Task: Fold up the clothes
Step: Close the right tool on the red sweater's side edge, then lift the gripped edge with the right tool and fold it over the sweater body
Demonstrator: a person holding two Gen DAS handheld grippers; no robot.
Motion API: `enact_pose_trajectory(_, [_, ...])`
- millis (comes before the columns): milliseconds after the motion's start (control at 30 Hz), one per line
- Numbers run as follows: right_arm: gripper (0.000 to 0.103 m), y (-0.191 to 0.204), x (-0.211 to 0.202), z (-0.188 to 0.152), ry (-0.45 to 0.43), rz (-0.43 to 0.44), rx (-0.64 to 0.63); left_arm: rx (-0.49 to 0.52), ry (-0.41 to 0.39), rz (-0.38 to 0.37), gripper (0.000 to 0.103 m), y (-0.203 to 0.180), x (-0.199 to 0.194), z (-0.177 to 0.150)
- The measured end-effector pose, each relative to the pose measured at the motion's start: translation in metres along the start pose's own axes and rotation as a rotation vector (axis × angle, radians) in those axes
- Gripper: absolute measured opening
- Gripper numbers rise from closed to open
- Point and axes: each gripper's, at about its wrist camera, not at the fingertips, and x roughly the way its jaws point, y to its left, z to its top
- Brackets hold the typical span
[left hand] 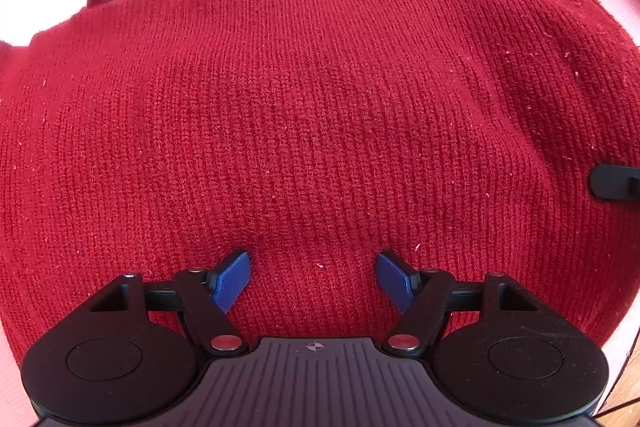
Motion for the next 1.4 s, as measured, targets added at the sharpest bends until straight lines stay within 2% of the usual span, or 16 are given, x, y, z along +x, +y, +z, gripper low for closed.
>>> enact_pose_trajectory(200, [0.019, 0.022, -0.02, 0.002, 0.001, 0.055, -0.025, -0.006, -0.016, 0.023, 0.074, -0.004, -0.001, 0.002])
enact_pose_trajectory(333, [0.019, 0.036, -0.028, 0.001, 0.003, 0.06, -0.037, -0.001, -0.013, 0.017, 0.075, -0.003, -0.002, 0.006])
enact_pose_trajectory(567, [0.019, 0.063, -0.032, -0.002, -0.01, 0.011, -0.045, 0.034, -0.061, -0.033, 0.079, 0.003, -0.007, 0.002])
enact_pose_trajectory(767, [0.018, 0.106, -0.031, 0.007, 0.02, -0.062, -0.088, 0.061, -0.123, -0.103, 0.079, 0.015, -0.017, -0.007])
enact_pose_trajectory(867, [0.018, 0.134, -0.028, 0.015, 0.049, -0.116, -0.141, 0.055, -0.132, -0.167, 0.08, 0.028, -0.032, -0.012])
enact_pose_trajectory(967, [0.018, 0.159, -0.025, 0.021, 0.07, -0.147, -0.173, 0.019, -0.153, -0.197, 0.08, 0.049, -0.059, -0.025])
enact_pose_trajectory(1067, [0.018, 0.176, -0.021, 0.022, 0.083, -0.167, -0.173, -0.004, -0.199, -0.179, 0.081, 0.078, -0.08, -0.043])
enact_pose_trajectory(1167, [0.018, 0.191, -0.02, 0.021, 0.088, -0.179, -0.163, -0.035, -0.176, -0.108, 0.081, 0.107, -0.071, -0.04])
enact_pose_trajectory(1233, [0.018, 0.199, -0.021, 0.02, 0.082, -0.181, -0.146, -0.068, -0.141, -0.096, 0.08, 0.124, -0.057, -0.038])
enact_pose_trajectory(1300, [0.018, 0.207, -0.022, 0.019, 0.079, -0.179, -0.127, -0.072, -0.13, -0.107, 0.081, 0.134, -0.041, -0.052])
enact_pose_trajectory(1400, [0.018, 0.221, -0.024, 0.015, 0.076, -0.176, -0.111, -0.023, -0.123, -0.088, 0.086, 0.127, -0.038, -0.049])
